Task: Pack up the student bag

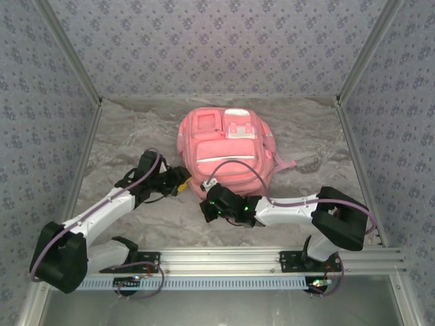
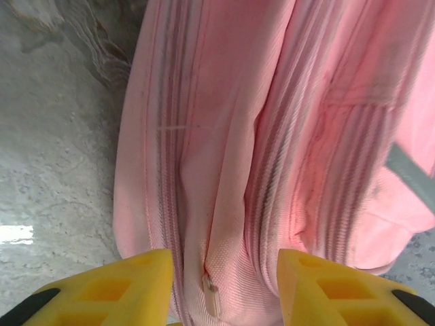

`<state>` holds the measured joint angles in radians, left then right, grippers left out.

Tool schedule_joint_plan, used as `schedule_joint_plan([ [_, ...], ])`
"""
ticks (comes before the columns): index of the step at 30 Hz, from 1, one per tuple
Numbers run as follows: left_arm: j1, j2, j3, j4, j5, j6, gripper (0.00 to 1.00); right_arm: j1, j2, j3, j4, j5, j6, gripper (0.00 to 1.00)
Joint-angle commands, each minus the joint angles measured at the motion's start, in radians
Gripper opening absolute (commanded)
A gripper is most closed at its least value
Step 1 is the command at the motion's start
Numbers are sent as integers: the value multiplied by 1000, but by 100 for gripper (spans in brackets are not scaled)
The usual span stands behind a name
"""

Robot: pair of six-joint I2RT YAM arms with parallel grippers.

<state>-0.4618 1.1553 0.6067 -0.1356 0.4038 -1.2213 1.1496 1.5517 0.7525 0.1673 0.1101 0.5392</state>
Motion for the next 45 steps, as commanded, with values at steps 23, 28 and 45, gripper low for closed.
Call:
schedule_joint_plan([
  [23, -19, 34, 11, 7, -87, 45, 0, 2, -46, -31, -118, 20, 13, 0],
  [28, -6, 33, 18, -11, -89, 62, 0, -3, -87, -61, -157, 31, 13, 0],
  [45, 46, 12, 88, -133, -112, 164, 0, -74, -165, -73, -297, -75, -79, 0],
])
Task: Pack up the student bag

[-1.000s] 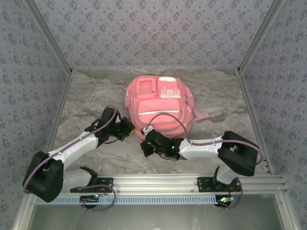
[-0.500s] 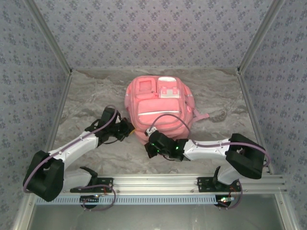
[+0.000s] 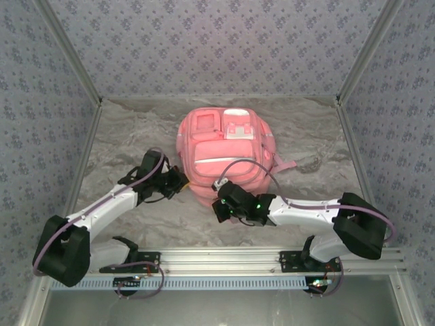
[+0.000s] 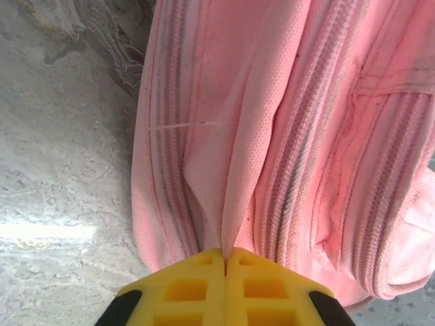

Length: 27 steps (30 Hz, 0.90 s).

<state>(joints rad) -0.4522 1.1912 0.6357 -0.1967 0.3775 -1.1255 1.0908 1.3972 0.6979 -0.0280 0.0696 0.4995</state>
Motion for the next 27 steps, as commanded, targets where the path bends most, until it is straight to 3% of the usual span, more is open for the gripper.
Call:
schedule_joint_plan([
  [1, 43, -22, 75, -93, -92, 89, 0, -15, -9, -10, -100, -50, -47, 0],
  [6, 99, 17, 192, -204, -127, 265, 0, -17, 59, 87, -73, -101, -60, 0],
  [10, 157, 74, 253, -238, -100, 319, 0, -18, 180, 186, -6, -146, -24, 0],
  [12, 186, 76, 265, -239, -51, 316, 16, -23, 251, 240, 27, -131, 15, 0],
  [15, 204, 38, 263, -282, -24, 284, 32, -28, 316, 288, 63, -101, 57, 0],
  [19, 202, -17, 204, -308, 32, 179, 44, -25, 347, 304, 100, -74, 72, 0],
  [22, 174, -28, 150, -287, 72, 72, 48, -22, 348, 291, 112, -67, 81, 0],
  [27, 71, 13, 176, -355, 16, -1, 48, -19, 341, 272, 124, -49, 85, 0],
])
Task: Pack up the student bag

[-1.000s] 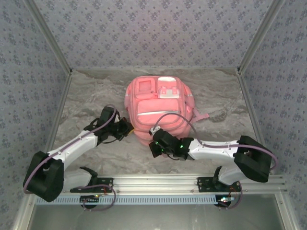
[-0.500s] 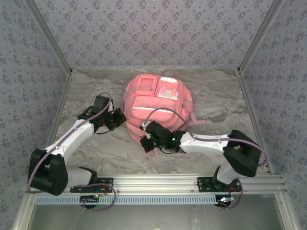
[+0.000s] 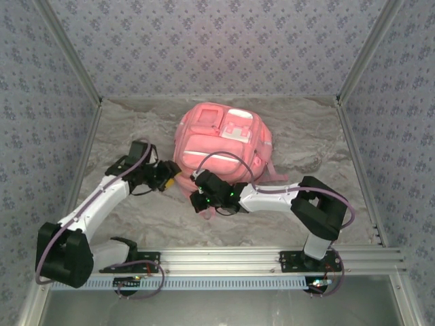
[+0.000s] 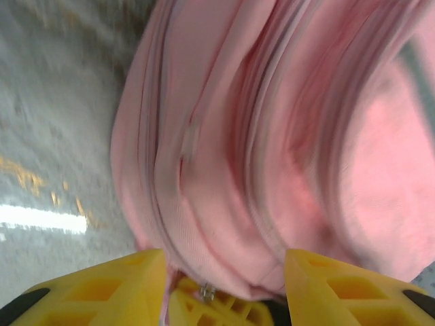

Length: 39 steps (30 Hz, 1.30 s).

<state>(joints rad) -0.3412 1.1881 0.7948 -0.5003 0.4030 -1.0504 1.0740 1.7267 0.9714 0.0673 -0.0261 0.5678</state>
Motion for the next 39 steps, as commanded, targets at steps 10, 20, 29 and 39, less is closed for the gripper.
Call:
schedule_joint_plan([
  [10, -78, 124, 33, -61, -71, -117, 49, 2, 18, -14, 50, 55, 24, 0],
  [20, -90, 126, 51, 2, -99, -121, 47, 4, 34, -11, 69, 36, 25, 0],
  [29, -90, 161, 44, 55, -134, -121, 28, 4, 42, -11, 82, 29, 30, 0],
  [39, -88, 151, 77, 19, -211, -85, 0, 20, -3, -15, -29, 85, 5, 0],
])
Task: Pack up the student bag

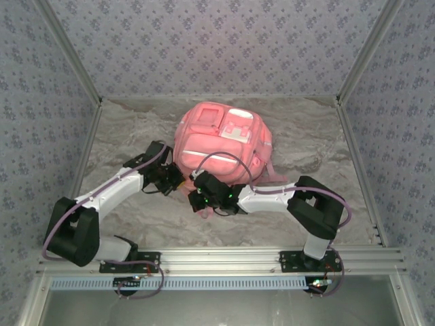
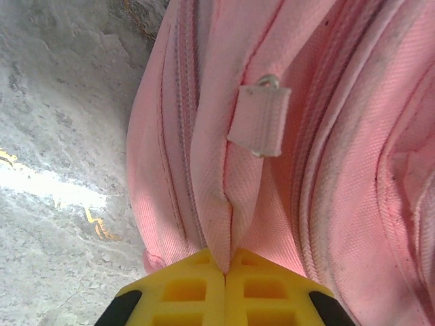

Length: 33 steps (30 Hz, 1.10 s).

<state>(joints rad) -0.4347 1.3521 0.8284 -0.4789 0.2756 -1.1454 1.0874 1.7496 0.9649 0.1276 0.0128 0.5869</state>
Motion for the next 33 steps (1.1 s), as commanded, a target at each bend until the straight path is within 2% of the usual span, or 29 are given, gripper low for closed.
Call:
schedule_joint_plan([
  [1, 5, -17, 46, -9, -89, 13, 0, 8, -31, -12, -96, 50, -16, 0],
  [33, 10, -48, 72, -73, -126, 61, 0, -49, -252, -205, -263, 51, -48, 0],
])
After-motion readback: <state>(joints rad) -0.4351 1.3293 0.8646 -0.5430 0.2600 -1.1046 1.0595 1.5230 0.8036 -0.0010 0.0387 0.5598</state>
